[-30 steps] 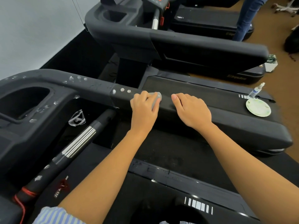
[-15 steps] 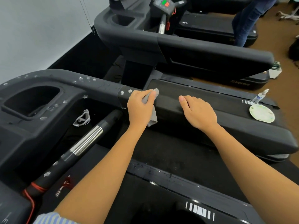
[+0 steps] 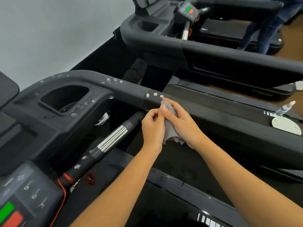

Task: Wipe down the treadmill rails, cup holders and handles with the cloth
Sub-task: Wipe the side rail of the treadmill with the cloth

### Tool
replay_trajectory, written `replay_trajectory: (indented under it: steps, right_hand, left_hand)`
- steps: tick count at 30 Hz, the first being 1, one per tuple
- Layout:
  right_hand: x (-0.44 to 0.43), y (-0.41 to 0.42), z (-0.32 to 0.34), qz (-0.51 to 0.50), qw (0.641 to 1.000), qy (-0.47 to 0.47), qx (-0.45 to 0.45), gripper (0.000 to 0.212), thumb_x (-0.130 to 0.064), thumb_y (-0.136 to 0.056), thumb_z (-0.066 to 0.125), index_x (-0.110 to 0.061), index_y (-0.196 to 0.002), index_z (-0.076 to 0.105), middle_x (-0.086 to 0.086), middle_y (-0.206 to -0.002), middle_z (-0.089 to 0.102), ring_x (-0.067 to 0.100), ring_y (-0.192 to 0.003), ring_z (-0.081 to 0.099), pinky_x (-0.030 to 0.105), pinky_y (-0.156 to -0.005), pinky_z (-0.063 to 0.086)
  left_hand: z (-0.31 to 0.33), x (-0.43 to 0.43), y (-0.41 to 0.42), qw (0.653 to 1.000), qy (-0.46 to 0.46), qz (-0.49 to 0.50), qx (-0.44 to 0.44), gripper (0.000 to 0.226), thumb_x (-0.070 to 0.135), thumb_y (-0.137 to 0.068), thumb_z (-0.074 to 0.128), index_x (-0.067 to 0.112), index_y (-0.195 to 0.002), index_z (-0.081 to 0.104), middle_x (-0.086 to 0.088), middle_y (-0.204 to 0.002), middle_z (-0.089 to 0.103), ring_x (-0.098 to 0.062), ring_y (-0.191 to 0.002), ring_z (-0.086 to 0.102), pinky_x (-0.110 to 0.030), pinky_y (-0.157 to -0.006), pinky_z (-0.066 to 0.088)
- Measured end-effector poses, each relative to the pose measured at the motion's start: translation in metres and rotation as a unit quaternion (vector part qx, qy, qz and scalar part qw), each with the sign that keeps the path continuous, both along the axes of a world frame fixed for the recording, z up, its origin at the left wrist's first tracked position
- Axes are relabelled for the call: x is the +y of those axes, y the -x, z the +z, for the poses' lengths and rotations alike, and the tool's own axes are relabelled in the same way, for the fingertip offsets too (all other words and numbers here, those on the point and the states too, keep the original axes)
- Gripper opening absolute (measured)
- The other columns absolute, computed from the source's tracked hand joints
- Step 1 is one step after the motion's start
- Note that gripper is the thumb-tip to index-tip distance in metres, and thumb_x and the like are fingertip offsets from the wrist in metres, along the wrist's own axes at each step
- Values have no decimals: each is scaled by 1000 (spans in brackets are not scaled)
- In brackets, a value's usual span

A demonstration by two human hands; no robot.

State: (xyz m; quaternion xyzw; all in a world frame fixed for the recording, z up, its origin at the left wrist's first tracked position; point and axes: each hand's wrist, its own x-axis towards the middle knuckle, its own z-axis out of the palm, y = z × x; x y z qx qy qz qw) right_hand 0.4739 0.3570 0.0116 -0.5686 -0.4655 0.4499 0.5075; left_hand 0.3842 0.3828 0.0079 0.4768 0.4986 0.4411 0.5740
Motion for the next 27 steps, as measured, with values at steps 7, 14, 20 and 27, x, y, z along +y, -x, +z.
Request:
replay_trajectory:
  steps: [7, 14, 20, 27]
  right_hand:
    - [28, 2, -12, -47, 982, -21, -179, 48, -33, -96, 47, -27, -142, 35, -7, -123, 50, 4, -116, 42, 20, -99, 32]
    - [53, -18, 5, -191, 927, -102, -306, 43, -27, -90, 60, -15, -129, 47, 0, -122, 54, 1, -107, 45, 5, -87, 31]
    - [71, -16, -15, -108, 867, -19, -486, 33, -35, -94, 49, -16, -121, 51, 1, -116, 59, 20, -106, 55, 29, -82, 41]
    - [100, -4, -26, -48, 827, -22, -559, 35, -27, -99, 36, -4, -121, 50, 11, -111, 59, 30, -100, 55, 40, -90, 41]
  left_hand:
    - [-34, 39, 60, 951, -203, -14, 232, 17, 21, -94, 49, 17, -102, 64, -1, -103, 62, -5, -93, 56, -17, -84, 45]
    - [-67, 84, 103, 762, -289, -90, 572, 43, 37, -93, 47, 10, -126, 51, -9, -119, 56, -26, -105, 54, -38, -85, 40]
    - [-70, 87, 99, 751, -290, -135, 577, 42, 38, -97, 39, 9, -125, 50, -7, -116, 56, -24, -100, 56, -36, -81, 42]
    - [-69, 87, 99, 772, -267, -145, 558, 42, 38, -96, 39, 9, -125, 49, -6, -115, 56, -22, -100, 56, -33, -80, 44]
